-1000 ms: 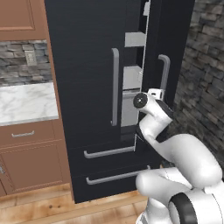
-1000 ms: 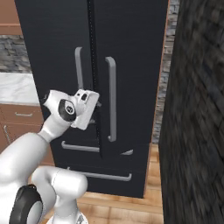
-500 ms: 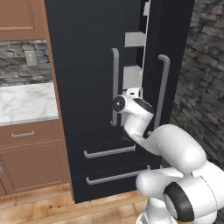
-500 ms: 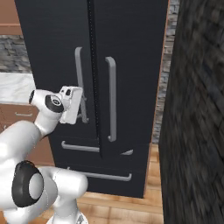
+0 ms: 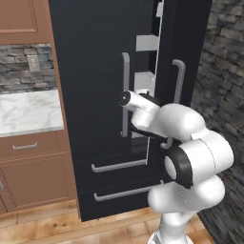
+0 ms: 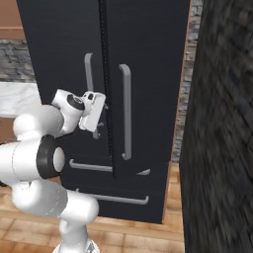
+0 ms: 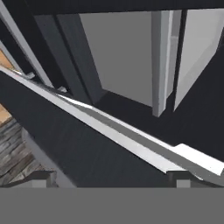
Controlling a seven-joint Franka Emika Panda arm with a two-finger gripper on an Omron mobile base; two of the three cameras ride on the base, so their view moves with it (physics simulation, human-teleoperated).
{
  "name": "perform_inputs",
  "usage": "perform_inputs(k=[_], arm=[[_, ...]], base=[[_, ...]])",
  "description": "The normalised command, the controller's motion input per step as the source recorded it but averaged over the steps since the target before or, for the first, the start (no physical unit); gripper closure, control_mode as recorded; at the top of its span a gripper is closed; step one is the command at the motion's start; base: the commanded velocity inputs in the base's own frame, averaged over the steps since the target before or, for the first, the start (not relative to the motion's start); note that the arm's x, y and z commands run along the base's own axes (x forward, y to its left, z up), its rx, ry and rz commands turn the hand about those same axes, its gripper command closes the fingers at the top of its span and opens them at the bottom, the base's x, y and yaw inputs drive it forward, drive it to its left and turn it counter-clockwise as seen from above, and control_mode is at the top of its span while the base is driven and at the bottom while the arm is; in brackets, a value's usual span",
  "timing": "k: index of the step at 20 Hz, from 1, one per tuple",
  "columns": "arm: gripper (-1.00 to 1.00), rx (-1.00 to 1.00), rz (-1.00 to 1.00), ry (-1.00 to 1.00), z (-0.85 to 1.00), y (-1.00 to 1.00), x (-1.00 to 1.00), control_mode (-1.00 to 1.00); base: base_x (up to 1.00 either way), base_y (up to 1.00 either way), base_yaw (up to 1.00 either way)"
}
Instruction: Place one of the steaks on the plate and the other in the bowl. Then place the bowl in the fridge.
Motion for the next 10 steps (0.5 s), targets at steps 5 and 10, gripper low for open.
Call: perform_inputs(k=[5,10], arm=[[-1.00,0.00,0.00,0.04,-0.03,0.05,0.58,-1.00],[-1.00,0.00,-0.04,0.12,-0.10,-0.46,0.19,-1.00]], base=[[0.00,0.00,0.00],[0.00,0.00,0.00]])
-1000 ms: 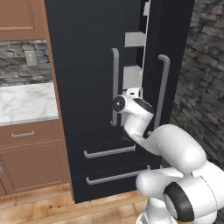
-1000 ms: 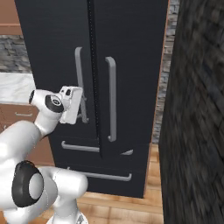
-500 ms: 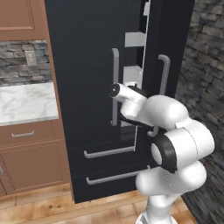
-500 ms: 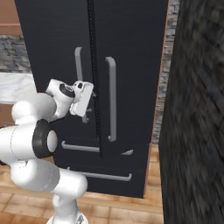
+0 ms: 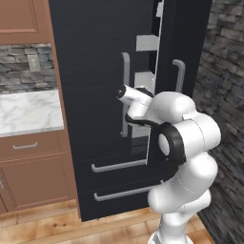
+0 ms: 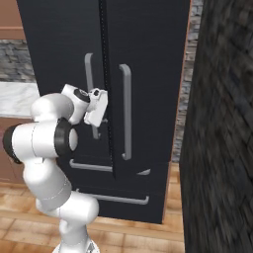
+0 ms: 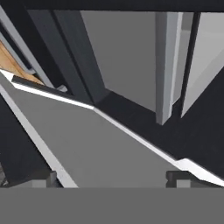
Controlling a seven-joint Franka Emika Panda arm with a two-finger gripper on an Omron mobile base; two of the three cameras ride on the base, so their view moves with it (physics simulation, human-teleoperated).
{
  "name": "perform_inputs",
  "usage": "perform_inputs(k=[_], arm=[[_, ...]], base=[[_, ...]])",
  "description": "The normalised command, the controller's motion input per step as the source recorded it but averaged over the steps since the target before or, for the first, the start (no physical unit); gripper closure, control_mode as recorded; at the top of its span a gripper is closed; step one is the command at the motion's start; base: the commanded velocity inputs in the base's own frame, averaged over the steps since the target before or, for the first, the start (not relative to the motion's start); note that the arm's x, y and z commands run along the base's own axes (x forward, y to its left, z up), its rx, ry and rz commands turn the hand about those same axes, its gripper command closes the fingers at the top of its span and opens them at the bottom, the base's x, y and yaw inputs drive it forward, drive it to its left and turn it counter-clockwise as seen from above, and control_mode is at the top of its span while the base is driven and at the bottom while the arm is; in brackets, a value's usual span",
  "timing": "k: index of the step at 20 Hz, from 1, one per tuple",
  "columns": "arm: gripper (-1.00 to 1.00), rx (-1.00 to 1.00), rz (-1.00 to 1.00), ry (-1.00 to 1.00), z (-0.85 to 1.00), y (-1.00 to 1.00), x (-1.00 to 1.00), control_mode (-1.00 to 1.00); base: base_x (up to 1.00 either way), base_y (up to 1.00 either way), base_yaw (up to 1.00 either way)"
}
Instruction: Place one of the steaks on the plate and the other in the bowl. Then place the bowl in the fridge.
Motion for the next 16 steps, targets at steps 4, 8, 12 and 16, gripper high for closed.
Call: perform_inputs(k=[4,8,12,16], arm=[[-1.00,0.00,-0.17,0.07,-0.01,-0.99,-0.78,-1.00],[-1.00,0.00,-0.10,0.02,0.08,-1.00,-1.00,-1.00],[-1.00,0.04,-0.02,0.00,0.18,-1.00,-0.52,-1.00],[-1.00,0.06,0.00,0.00,0.23,-1.00,-0.41,-1.00]], base=[[0.00,0.00,0.00],[0.00,0.00,0.00],[0.00,0.00,0.00],[0.00,0.00,0.00]])
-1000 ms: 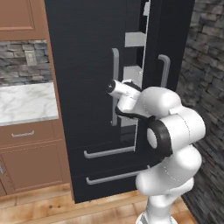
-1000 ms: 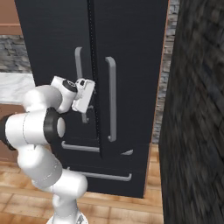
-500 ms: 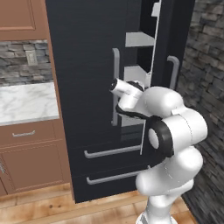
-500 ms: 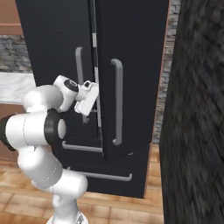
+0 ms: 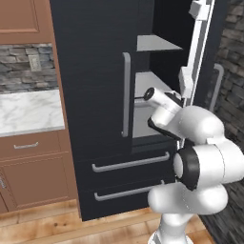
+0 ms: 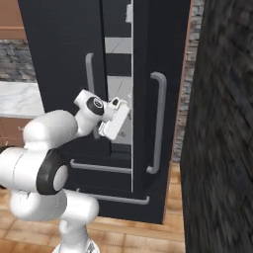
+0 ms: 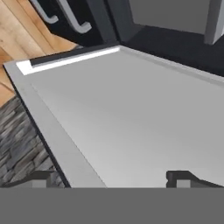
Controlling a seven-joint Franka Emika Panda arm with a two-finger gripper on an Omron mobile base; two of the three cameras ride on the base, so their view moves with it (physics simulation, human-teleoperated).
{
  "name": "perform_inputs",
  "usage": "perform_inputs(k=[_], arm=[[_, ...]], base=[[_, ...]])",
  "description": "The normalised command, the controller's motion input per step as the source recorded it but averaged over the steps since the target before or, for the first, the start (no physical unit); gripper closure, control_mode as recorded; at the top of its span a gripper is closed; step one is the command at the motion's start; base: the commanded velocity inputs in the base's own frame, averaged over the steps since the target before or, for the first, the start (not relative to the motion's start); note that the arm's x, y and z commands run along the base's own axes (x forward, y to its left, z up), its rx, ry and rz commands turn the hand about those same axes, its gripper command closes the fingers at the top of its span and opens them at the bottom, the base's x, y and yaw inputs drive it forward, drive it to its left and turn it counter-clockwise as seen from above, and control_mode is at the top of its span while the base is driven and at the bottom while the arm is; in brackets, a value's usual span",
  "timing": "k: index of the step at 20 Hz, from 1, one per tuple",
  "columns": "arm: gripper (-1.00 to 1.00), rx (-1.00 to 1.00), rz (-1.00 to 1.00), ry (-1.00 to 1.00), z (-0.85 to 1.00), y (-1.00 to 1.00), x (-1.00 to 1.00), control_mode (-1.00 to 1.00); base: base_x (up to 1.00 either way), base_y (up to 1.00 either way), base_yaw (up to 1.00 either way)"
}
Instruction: Place one of the steaks on the plate and the other in the bowl. Then place the bowl in the fridge.
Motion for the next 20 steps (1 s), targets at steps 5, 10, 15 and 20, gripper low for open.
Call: perform_inputs(k=[5,10,15,20], arm=[[-1.00,0.05,-0.01,0.00,0.07,-1.00,-0.57,-1.00],[-1.00,0.01,0.00,0.00,0.00,-0.05,-0.31,-1.00],[-1.00,0.00,-0.02,-0.03,0.25,0.99,0.08,-1.00],[-1.00,0.40,-0.37,-0.24,-0.27,0.59,0.50,-1.00]], base=[[0.00,0.00,0.00],[0.00,0.00,0.00],[0.00,0.00,0.00],[0.00,0.00,0.00]])
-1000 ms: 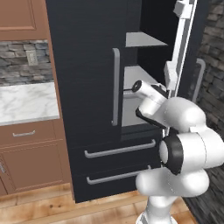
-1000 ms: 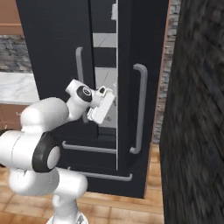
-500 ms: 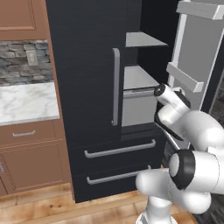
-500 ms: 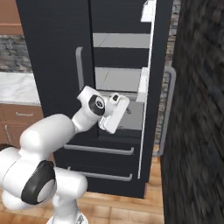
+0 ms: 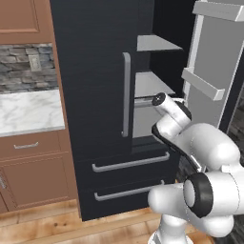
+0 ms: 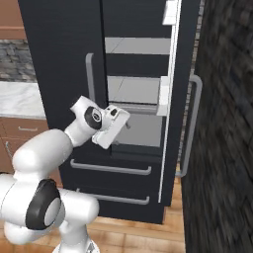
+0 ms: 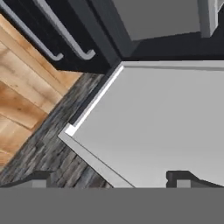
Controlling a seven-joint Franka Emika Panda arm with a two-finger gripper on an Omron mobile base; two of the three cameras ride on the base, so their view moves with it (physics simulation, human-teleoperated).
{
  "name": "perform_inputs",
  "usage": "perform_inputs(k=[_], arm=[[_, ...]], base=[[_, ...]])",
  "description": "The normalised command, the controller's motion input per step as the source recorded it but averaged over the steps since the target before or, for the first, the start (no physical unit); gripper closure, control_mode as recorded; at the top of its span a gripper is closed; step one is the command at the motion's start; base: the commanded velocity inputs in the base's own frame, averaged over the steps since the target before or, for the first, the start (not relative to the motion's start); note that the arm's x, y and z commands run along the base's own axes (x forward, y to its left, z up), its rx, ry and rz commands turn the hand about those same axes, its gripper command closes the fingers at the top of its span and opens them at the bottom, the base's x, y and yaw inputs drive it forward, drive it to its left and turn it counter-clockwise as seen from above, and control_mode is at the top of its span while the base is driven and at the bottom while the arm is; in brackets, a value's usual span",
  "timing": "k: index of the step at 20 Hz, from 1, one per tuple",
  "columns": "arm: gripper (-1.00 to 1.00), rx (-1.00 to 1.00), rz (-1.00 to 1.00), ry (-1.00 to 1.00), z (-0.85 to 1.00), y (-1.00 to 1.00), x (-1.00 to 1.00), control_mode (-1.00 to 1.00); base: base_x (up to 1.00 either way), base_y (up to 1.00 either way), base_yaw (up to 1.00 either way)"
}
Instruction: Place one of the steaks on the plate and the other in the bowl. Then place the bowl in the fridge.
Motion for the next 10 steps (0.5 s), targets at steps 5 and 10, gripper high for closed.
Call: perform_inputs(k=[5,10], arm=[[-1.00,0.44,-0.71,-0.34,-0.37,0.09,0.55,-1.00],[-1.00,0.38,-0.68,-0.61,0.00,0.30,0.01,-1.00]], base=[[0.00,0.00,0.00],[0.00,0.00,0.00]])
